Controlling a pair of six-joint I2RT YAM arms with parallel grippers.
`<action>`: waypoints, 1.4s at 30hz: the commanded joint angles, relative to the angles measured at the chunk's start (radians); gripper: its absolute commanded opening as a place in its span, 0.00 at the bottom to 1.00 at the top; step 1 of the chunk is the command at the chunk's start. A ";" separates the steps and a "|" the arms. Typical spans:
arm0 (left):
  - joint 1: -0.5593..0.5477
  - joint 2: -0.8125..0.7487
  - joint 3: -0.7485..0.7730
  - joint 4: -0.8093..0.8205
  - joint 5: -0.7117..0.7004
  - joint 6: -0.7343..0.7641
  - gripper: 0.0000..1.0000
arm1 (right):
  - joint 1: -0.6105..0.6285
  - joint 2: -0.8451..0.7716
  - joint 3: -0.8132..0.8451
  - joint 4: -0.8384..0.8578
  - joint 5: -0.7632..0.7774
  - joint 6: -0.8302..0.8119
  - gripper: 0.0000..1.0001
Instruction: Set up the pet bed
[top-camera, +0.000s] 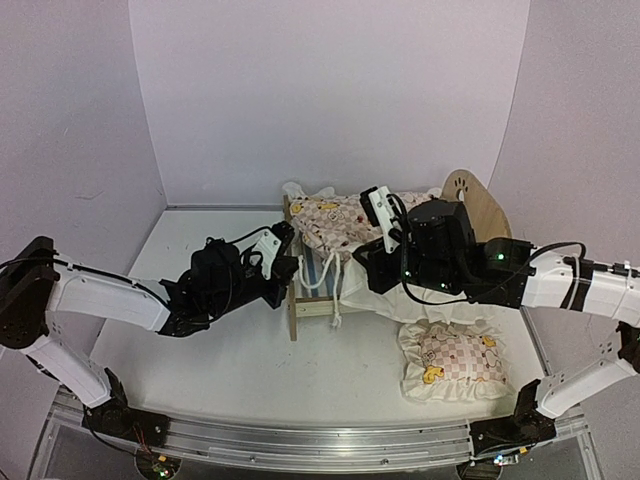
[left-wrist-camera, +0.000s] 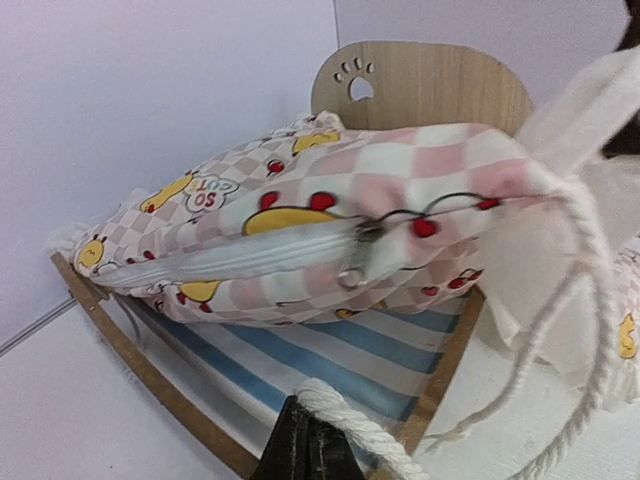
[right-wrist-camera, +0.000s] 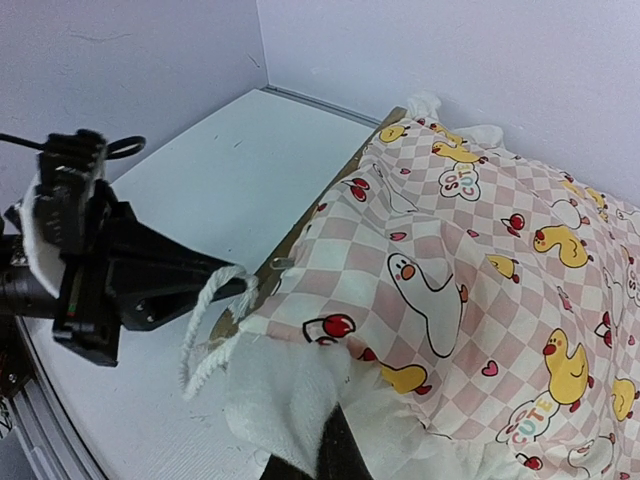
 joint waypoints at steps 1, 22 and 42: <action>0.051 0.048 0.067 -0.062 0.068 0.007 0.00 | -0.002 0.002 0.053 0.041 -0.015 -0.007 0.00; 0.109 0.100 0.083 -0.100 0.106 -0.097 0.01 | -0.002 0.116 0.165 0.054 -0.020 0.083 0.00; 0.110 -0.088 -0.059 -0.135 0.035 -0.161 0.50 | -0.002 0.251 0.268 0.123 0.057 0.147 0.00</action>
